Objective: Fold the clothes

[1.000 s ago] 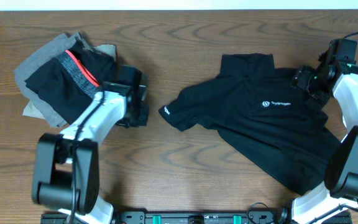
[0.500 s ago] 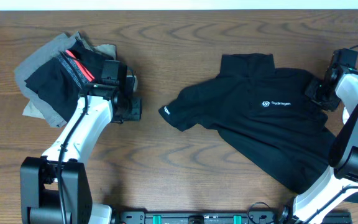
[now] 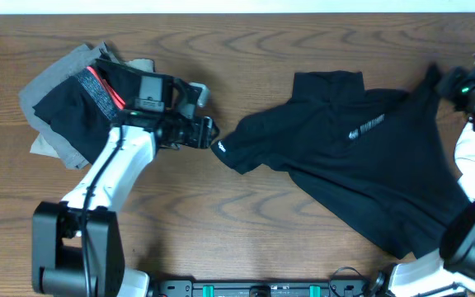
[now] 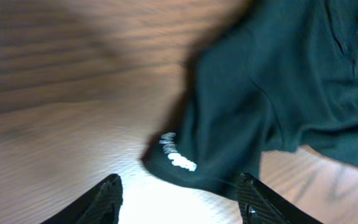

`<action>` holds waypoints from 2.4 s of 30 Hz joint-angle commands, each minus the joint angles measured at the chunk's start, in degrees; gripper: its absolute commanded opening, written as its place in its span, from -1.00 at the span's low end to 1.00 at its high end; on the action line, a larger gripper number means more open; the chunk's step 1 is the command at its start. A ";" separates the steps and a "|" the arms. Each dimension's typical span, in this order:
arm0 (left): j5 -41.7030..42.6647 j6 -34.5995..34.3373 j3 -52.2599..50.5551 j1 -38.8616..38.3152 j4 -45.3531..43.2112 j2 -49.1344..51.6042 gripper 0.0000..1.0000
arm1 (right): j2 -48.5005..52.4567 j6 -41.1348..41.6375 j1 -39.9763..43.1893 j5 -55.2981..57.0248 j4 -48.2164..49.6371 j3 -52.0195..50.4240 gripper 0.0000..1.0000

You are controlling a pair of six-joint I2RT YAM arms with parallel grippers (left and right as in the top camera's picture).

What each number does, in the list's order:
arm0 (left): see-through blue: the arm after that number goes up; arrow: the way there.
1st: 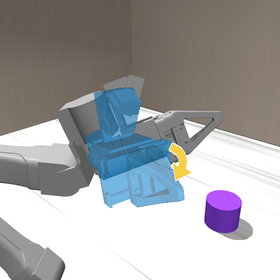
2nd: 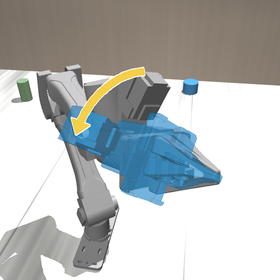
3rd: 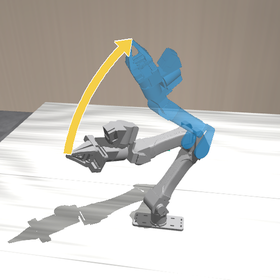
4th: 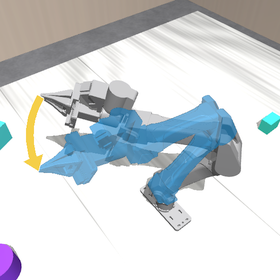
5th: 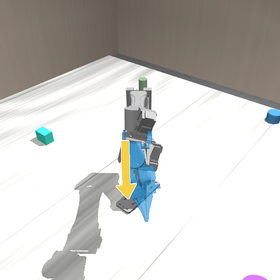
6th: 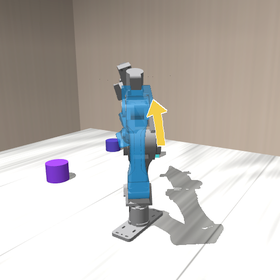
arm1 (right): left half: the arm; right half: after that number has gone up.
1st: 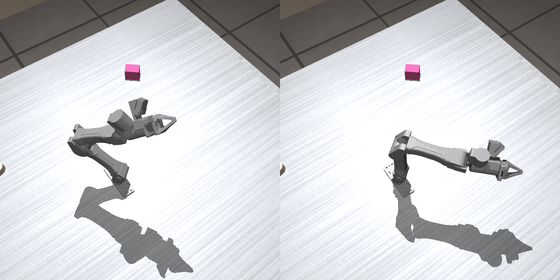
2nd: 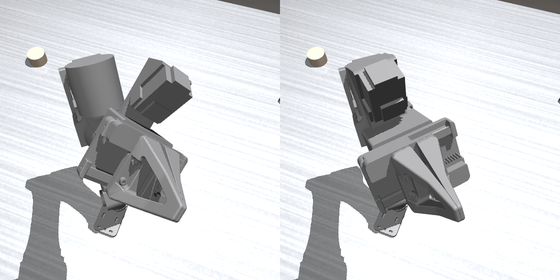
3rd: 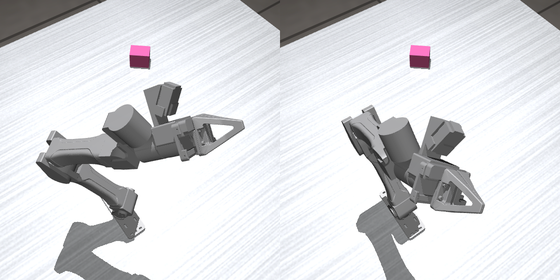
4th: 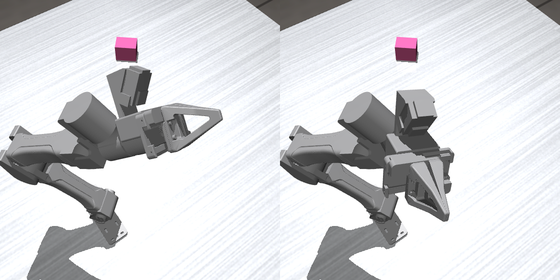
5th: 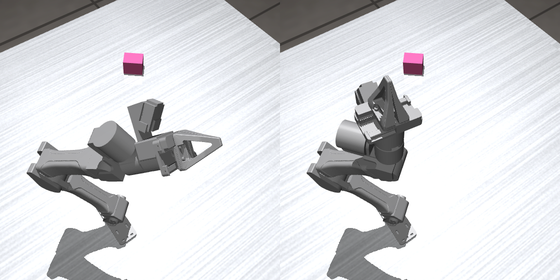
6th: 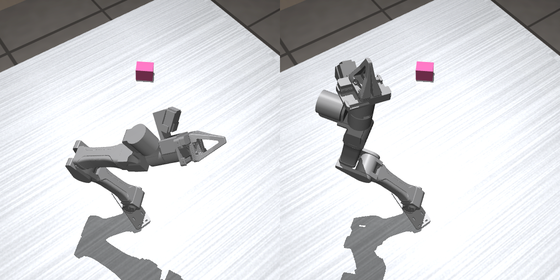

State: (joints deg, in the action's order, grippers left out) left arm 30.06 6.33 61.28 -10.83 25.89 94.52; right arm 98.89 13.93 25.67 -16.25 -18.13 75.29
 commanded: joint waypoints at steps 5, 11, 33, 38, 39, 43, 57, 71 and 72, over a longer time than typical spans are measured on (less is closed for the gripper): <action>1.14 -0.42 0.94 -5.92 -1.42 5.92 0.28 | -1.51 -1.81 1.75 -0.94 7.56 0.46 -0.98; 0.24 -3.19 0.94 -6.51 -6.10 8.26 0.37 | 2.34 -1.79 1.29 -2.19 11.74 0.46 -0.97; -1.99 -11.87 0.96 -6.99 -21.46 17.27 -0.38 | 3.43 -1.79 1.27 -7.39 9.57 0.46 -0.97; -2.10 -18.21 1.40 -5.68 -17.77 14.71 -0.88 | 3.43 -1.77 1.27 -7.37 9.60 0.46 -0.97; -2.58 -19.41 1.64 -4.74 -15.37 13.35 -0.88 | 3.43 -1.79 1.27 -7.28 9.57 0.46 -0.97; -6.97 -21.90 1.84 0.63 -4.39 6.01 -0.88 | 3.43 -1.75 1.27 -6.47 9.44 0.46 -0.98; -18.86 -21.88 1.84 9.79 19.37 -9.66 -0.88 | 9.81 1.70 -7.76 -11.65 27.30 0.46 -0.93; -22.21 -22.45 1.81 9.77 19.54 -9.66 -0.54 | 13.51 2.38 -10.60 -13.22 24.72 0.52 0.39; -21.44 -21.46 1.81 9.79 19.45 -9.66 -0.46 | 12.44 2.27 -9.29 -14.03 21.14 0.52 0.39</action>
State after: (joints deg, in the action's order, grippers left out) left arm 9.06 -15.38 62.39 -1.48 45.19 85.27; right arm 114.43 16.86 12.45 -28.64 6.72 75.37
